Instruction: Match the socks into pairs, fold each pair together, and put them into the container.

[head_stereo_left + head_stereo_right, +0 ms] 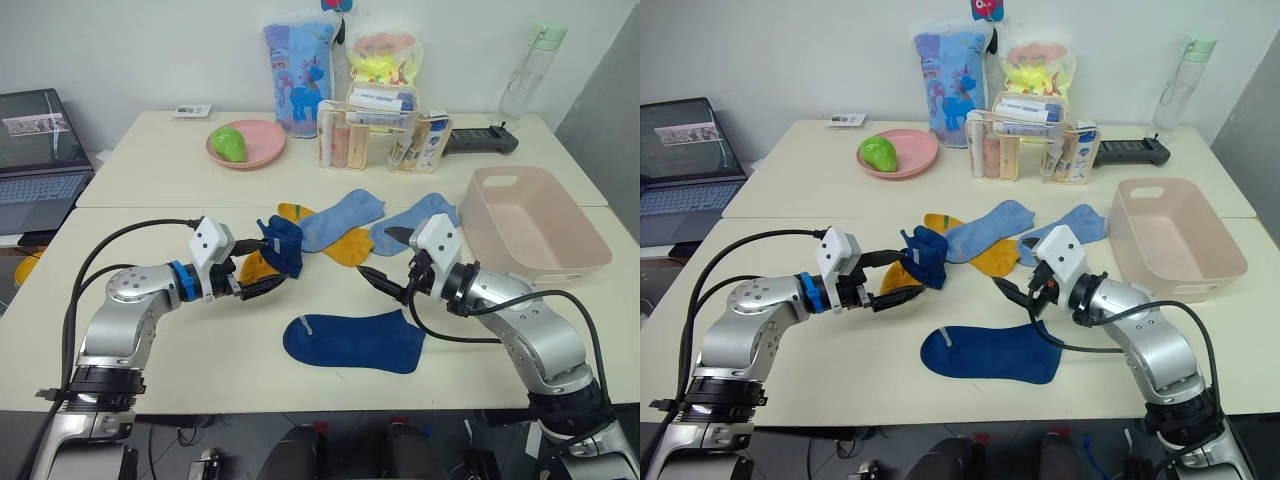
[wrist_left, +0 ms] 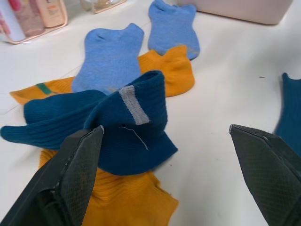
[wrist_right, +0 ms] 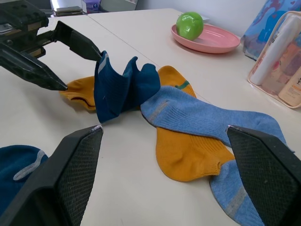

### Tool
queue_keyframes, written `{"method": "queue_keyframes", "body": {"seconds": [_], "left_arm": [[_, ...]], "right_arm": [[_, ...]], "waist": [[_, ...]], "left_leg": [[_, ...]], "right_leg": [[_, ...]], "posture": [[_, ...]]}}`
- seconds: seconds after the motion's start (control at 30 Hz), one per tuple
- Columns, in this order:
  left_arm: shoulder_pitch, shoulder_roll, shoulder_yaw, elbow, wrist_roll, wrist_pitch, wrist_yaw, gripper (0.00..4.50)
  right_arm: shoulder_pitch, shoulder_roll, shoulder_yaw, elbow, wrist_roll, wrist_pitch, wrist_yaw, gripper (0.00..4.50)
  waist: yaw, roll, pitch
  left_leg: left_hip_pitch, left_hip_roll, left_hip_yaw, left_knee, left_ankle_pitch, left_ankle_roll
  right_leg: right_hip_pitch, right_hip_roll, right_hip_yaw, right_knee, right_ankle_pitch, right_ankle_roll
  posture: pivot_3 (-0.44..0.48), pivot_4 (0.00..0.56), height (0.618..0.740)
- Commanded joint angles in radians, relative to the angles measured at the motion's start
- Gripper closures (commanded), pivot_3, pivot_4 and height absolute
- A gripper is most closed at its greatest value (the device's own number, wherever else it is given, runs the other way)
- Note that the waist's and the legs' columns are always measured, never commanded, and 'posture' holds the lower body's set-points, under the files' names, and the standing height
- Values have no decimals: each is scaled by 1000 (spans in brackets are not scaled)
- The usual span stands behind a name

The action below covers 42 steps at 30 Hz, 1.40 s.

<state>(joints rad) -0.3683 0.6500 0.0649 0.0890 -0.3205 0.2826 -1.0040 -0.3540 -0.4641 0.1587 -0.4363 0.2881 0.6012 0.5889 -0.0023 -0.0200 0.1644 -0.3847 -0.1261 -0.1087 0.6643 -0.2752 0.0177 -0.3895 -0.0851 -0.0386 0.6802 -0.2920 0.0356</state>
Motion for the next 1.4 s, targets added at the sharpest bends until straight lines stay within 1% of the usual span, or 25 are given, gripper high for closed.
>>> {"method": "queue_keyframes", "body": {"seconds": [0.03, 0.13, 0.2, 0.3, 0.33, 0.5, 0.6, 0.7, 0.77, 0.8, 0.83, 1.03, 1.27, 1.4], "left_arm": [[-42, -35, -54, 32, 89, -119, 53, 30], [-81, -62, -79, 71, 134, -198, 73, 30], [-102, -72, -77, 93, 138, -213, 83, 30], [-133, -41, -131, 168, 228, -318, 72, 30], [-156, -46, -137, 206, 245, -357, 82, 30], [-243, -65, -138, 327, 292, -462, 134, 30], [-251, -61, -149, 362, 284, -436, 93, 30], [-236, -65, -162, 341, 254, -419, 23, 30], [-234, -71, -161, 332, 247, -422, 10, 30], [-234, -78, -156, 324, 232, -418, 3, 407], [-234, -84, -150, 314, 216, -410, -4, 536], [-217, -83, -135, 273, 164, -368, -41, 2377], [-206, -71, -100, 183, 82, -256, -70, 4486], [-270, -97, -87, 44, -71, 5, -79, 4486]], "right_arm": [[-4, -5, -7, -36, -2, -15, 4, 0], [-5, -6, -8, -39, -1, -12, 4, 0], [-6, -6, -7, -40, -1, -11, 3, 0], [-4, -5, -6, -41, -2, -10, 2, 0], [-3, -5, -4, -42, -3, -11, 1, 0], [-1, -3, -2, -46, -5, -9, -5, 0], [6, -4, -1, -51, -8, -9, -7, 0], [9, -4, -2, -55, -8, -8, -9, 0], [9, -4, -3, -55, -8, -7, -9, 0], [10, -4, -3, -56, -9, -8, -9, 0], [10, -5, -4, -56, -8, -7, -9, 0], [10, -7, -8, -55, -6, -7, -6, 0], [12, -4, -13, -50, -2, -7, -8, 0], [6, -18, -35, -20, -3, -22, 2, 0]], "waist": [[3, 0, 0], [3, 0, 0], [3, 0, 0], [1, 0, 0], [0, 0, 0], [1, 0, 0], [1, 0, 0], [-1, 0, 0], [0, 0, 0], [0, 0, 0], [0, 0, 0], [0, 0, 0], [0, 0, 0], [0, 0, 0]], "left_leg": [[0, 0, 0, 0, 0, 0], [0, 0, 0, 0, 0, 0], [0, 0, 0, 0, 0, 0], [0, 0, 0, 0, 0, 0], [0, 0, 0, 0, 0, 0], [0, 0, 0, 0, 0, 0], [0, 0, 0, 0, 0, 0], [0, 0, 0, 0, 0, 0], [0, 0, 0, 0, 0, 0], [0, 0, 0, 0, 0, 0], [0, 0, 0, 0, 0, 0], [0, 0, 0, 0, 0, 0], [0, 0, 0, 0, 0, 0], [-1, 0, 0, 0, 0, 0]], "right_leg": [[0, 0, 0, 0, 0, 0], [0, 0, 0, 0, 0, 0], [0, 0, 0, 0, 0, 0], [0, 0, 0, 0, 0, 0], [0, 0, 0, 0, 0, 0], [0, 0, 0, 0, 0, 0], [0, 0, 0, 0, 0, 0], [0, 0, 0, 0, 0, 0], [0, 0, 0, 0, 0, 0], [0, 0, 0, 0, 0, 0], [0, 0, 0, 0, 0, 0], [0, 0, 0, 0, 0, 0], [0, 0, 0, 0, 0, 0], [0, 0, 0, 0, 0, 0]], "posture": [[0, 150, 740], [0, 150, 740], [0, 150, 740], [0, 150, 740], [0, 150, 740], [0, 150, 740], [0, 150, 740], [0, 150, 740], [0, 150, 740], [0, 150, 740], [0, 150, 740], [0, 150, 740], [0, 150, 740], [0, 150, 740]]}}
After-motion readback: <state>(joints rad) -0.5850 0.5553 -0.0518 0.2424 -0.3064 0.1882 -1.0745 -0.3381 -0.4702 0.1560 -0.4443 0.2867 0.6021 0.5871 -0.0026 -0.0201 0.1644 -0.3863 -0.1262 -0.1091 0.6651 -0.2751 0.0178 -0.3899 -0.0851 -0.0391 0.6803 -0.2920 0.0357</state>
